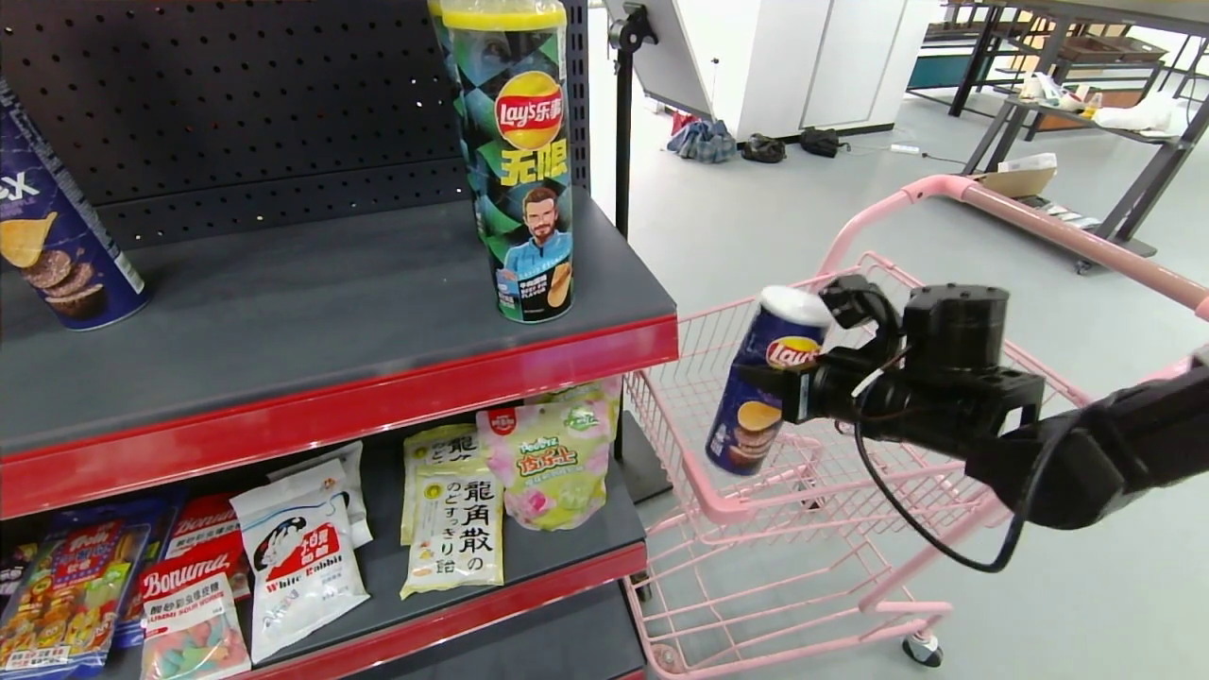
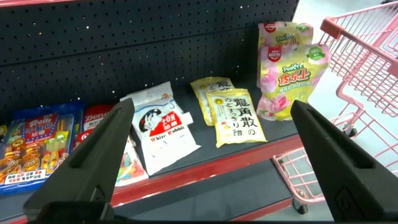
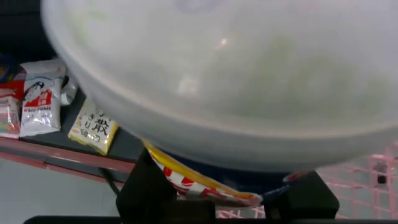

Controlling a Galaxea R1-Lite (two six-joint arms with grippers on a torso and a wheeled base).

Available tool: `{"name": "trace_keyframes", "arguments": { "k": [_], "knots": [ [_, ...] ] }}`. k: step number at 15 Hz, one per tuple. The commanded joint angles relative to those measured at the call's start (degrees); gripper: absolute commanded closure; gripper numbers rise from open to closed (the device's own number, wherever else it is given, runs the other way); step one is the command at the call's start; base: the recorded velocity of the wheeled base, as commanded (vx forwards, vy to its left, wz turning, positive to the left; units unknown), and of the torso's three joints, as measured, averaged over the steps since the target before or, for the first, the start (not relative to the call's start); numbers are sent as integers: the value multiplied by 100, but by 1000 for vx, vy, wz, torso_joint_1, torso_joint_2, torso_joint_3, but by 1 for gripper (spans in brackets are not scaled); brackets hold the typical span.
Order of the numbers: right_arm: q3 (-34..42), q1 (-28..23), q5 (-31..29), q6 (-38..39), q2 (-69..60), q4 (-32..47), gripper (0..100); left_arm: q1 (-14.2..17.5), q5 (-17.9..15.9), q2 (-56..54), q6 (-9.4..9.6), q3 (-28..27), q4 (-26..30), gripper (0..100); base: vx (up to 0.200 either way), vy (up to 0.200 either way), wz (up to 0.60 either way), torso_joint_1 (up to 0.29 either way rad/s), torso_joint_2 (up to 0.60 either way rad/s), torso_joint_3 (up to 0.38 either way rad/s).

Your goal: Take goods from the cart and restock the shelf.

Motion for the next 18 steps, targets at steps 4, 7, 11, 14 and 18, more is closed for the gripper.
{"name": "trace_keyframes", "arguments": {
  "k": [4, 7, 11, 14, 18],
  "knots": [
    [-97, -61, -1509, -379, -3410, 2436, 100, 1, -2, 7, -2, 0, -1, 0, 0, 0, 0, 0, 0, 0],
    [878, -97, -1570, -440, -5598, 4150, 100, 1, -2, 7, -2, 0, -1, 0, 0, 0, 0, 0, 0, 0],
    [1221, -475, -1693, -493, -7514, 5908, 100, 1, -2, 7, -2, 0, -1, 0, 0, 0, 0, 0, 0, 0],
    [1230, -650, -1693, -502, -7857, 6180, 100, 1, -2, 7, -2, 0, -1, 0, 0, 0, 0, 0, 0, 0],
    [1265, -659, -1693, -502, -7910, 6180, 100, 1, -2, 7, -2, 0, -1, 0, 0, 0, 0, 110, -367, -251]
  ]
}}
